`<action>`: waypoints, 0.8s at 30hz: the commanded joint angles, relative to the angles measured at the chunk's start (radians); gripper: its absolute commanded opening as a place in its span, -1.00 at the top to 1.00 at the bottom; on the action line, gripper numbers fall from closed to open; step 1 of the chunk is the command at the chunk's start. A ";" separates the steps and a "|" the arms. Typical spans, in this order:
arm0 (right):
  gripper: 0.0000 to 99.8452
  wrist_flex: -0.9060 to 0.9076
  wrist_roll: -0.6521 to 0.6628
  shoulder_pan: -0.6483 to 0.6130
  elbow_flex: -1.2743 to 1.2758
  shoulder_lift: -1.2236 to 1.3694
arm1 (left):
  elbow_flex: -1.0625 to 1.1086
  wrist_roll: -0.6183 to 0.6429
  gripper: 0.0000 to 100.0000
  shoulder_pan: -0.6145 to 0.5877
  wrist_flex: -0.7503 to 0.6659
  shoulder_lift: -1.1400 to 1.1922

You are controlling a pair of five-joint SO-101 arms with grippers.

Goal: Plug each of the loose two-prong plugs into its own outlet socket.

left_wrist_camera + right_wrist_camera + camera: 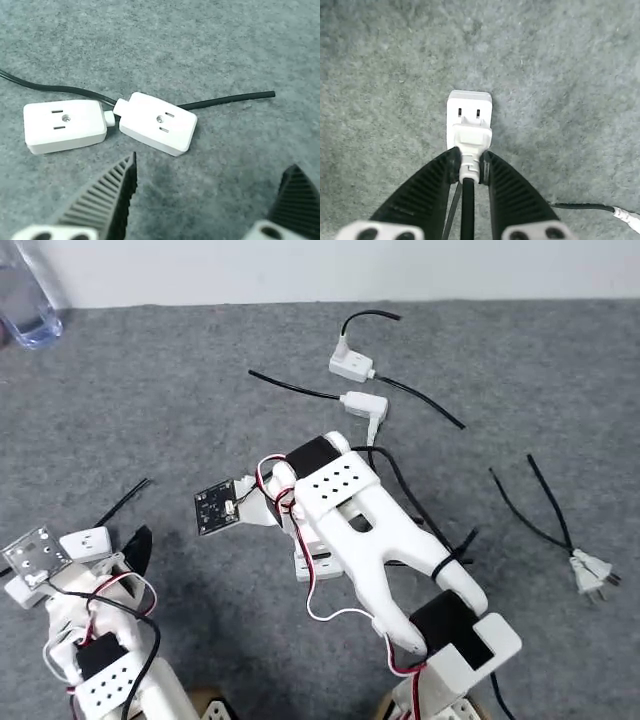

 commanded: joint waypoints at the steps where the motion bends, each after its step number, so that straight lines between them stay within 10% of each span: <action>1: 0.98 -0.005 0.005 -0.007 0.005 -0.004 | -0.018 -0.008 0.16 0.005 0.003 -0.009; 24: 0.98 -0.139 -0.040 -0.082 0.137 0.081 | -0.018 -0.006 0.16 0.005 0.002 -0.009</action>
